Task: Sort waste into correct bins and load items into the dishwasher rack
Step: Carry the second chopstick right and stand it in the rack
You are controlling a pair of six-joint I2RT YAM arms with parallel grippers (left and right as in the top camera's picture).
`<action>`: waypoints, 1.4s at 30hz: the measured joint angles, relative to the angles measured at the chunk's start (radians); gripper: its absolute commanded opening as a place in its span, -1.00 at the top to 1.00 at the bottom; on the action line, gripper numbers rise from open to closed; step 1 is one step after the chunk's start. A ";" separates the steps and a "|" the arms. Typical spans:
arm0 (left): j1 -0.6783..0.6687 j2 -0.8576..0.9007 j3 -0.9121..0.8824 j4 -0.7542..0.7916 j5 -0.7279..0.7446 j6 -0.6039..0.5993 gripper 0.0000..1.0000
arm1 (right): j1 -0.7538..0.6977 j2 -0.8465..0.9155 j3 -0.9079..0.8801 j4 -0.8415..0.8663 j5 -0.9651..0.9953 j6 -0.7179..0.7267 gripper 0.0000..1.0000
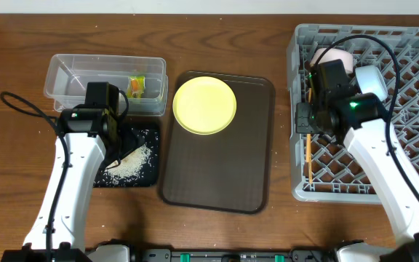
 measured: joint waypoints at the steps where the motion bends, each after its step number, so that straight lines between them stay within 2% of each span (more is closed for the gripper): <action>1: 0.000 0.000 0.000 0.000 0.000 0.000 -0.98 | 0.000 0.010 0.000 -0.005 0.000 -0.010 0.98; 10: 0.000 0.000 0.000 0.000 0.000 0.000 -0.98 | 0.000 0.121 0.000 -0.019 0.003 -0.048 0.90; 17: 0.000 0.000 0.000 0.000 0.000 0.000 -0.98 | 0.000 0.127 0.000 -0.009 0.003 -0.051 0.86; 23: 0.000 0.000 0.000 0.000 0.000 0.000 -0.98 | 0.000 0.127 0.000 -0.010 0.007 -0.054 0.35; 30: 0.000 0.000 0.000 0.000 0.000 0.000 -0.98 | 0.000 0.127 0.000 -0.011 0.010 -0.057 0.25; 38: 0.000 0.000 0.000 0.000 0.000 0.023 -0.96 | -0.023 0.098 0.000 -0.020 -0.040 0.014 0.14; 42: 0.000 0.000 0.000 0.008 0.002 0.058 -0.96 | -0.075 -0.007 0.000 -0.018 -0.099 0.040 -0.58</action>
